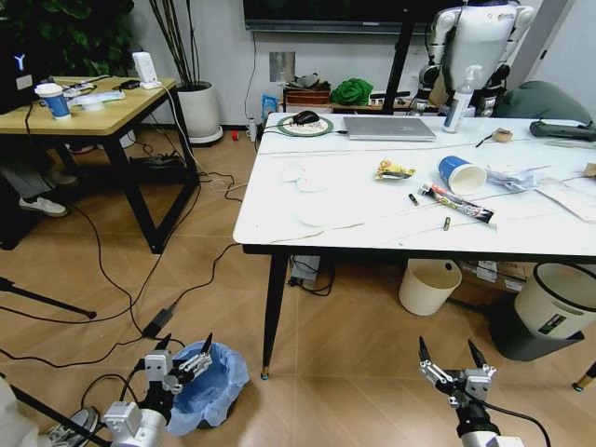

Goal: Pick up the trash bin and place the trash from the table into it.

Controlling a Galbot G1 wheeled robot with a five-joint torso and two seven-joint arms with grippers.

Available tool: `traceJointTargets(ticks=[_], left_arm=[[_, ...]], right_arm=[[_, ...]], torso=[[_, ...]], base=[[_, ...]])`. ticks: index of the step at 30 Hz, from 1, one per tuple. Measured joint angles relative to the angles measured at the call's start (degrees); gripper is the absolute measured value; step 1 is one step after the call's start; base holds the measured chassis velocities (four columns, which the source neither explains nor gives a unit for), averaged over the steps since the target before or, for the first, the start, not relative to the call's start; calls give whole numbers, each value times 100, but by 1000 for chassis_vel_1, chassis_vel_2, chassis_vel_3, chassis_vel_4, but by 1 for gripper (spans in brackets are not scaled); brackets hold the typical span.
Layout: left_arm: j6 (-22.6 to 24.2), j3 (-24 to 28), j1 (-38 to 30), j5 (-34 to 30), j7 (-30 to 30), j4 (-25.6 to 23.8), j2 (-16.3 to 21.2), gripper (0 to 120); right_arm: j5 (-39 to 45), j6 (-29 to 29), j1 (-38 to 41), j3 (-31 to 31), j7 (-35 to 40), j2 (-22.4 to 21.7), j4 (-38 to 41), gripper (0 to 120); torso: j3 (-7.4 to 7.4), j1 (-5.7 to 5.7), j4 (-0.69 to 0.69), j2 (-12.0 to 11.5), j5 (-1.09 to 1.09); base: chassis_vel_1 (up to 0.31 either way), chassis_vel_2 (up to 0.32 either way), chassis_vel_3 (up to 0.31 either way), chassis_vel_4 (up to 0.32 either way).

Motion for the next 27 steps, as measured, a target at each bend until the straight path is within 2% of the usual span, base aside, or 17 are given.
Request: traceJointTargets(ticks=[27], left_arm=[[26,49,-40,38,-24,175,-6,100]], right_arm=[[103,-6,142,19,-9,-62,-115,100]], torso=[[-411,-255,0,-665,0]], base=[[0,0,0,0]])
